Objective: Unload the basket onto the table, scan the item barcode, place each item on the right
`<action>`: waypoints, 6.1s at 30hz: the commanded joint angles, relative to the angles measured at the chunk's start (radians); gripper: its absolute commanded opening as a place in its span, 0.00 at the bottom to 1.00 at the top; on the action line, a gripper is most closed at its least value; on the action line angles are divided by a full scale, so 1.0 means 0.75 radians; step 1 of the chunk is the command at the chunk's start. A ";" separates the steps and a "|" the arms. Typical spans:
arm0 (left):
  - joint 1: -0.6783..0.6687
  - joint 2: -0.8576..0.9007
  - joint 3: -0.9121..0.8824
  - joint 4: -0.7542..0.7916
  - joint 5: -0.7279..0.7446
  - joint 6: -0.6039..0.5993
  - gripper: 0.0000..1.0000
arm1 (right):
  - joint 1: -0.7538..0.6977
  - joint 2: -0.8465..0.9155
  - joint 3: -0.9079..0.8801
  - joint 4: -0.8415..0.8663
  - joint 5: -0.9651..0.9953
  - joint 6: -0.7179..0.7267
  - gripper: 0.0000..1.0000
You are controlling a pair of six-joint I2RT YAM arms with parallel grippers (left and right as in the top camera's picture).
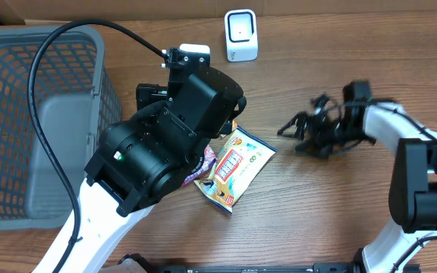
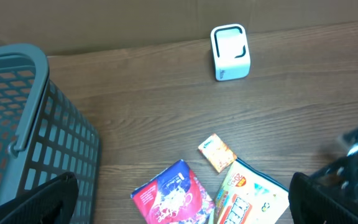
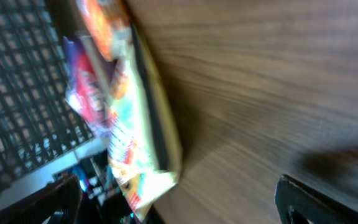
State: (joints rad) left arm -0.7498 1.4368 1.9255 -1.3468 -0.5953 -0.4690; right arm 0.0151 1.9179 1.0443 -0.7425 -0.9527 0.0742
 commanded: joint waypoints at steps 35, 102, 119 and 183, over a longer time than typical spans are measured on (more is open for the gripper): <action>0.007 0.002 0.019 0.006 -0.018 0.001 1.00 | 0.673 -0.023 -0.508 1.621 0.567 0.886 0.04; 0.007 0.002 0.019 0.006 -0.017 0.001 1.00 | 1.334 -0.934 -0.204 0.166 1.492 0.822 0.04; 0.007 0.002 0.019 0.006 -0.017 0.001 1.00 | 0.460 -0.518 -0.345 0.322 0.042 0.321 0.04; 0.007 0.002 0.019 0.006 -0.018 0.001 1.00 | -0.005 -0.830 -0.828 0.387 0.280 0.300 1.00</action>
State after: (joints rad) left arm -0.7498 1.4384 1.9255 -1.3464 -0.5953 -0.4690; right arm 0.0135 1.2755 0.4274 -0.4767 -0.7109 0.3061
